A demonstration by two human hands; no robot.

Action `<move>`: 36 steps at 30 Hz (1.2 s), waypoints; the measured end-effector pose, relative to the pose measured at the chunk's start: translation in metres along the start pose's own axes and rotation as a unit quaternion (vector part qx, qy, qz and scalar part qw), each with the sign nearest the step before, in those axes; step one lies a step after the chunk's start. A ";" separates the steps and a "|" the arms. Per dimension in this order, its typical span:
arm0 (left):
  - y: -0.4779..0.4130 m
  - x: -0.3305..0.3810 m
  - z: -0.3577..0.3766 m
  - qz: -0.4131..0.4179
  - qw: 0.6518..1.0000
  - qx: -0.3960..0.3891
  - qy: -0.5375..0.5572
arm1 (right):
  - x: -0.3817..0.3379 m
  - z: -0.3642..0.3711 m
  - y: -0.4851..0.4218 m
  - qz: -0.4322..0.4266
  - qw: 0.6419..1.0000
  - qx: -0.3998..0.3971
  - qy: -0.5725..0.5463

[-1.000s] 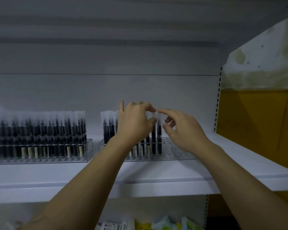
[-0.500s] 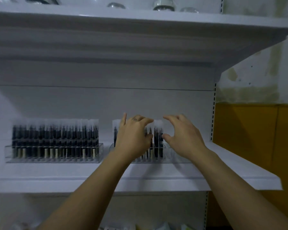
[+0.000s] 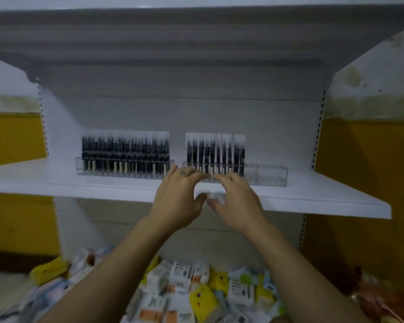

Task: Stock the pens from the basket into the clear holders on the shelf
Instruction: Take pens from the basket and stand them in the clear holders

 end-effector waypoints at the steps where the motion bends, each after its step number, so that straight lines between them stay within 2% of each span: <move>1: 0.013 -0.003 0.001 -0.003 1.000 0.000 -0.002 | -0.005 0.009 0.009 -0.006 1.000 -0.003 -0.012; 9: 0.111 -0.050 0.063 -0.063 0.993 -0.096 -0.007 | -0.003 0.121 0.083 0.017 0.989 -0.144 -0.003; 17: 0.213 -0.112 0.162 -0.151 0.959 -0.241 0.008 | 0.041 0.242 0.148 0.084 0.949 -0.303 0.005; 25: 0.329 -0.153 0.256 -0.233 0.887 -0.398 0.021 | 0.066 0.347 0.220 0.119 0.892 -0.436 0.002; 31: 0.382 -0.167 0.294 -0.300 0.843 -0.445 0.038 | 0.073 0.400 0.270 0.129 0.857 -0.499 -0.011; 36: 0.441 -0.174 0.331 -0.381 0.768 -0.508 0.083 | 0.078 0.435 0.312 0.154 0.817 -0.556 -0.029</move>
Point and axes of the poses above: each hand's wrist, its own y-axis away from the middle knuckle, its own z-axis out of the palm, x = y × z, the point moved 10 cm from there along -y, towards the middle knuckle, and after that the axes turned 2 degrees about -z, right-handed, at the moved point
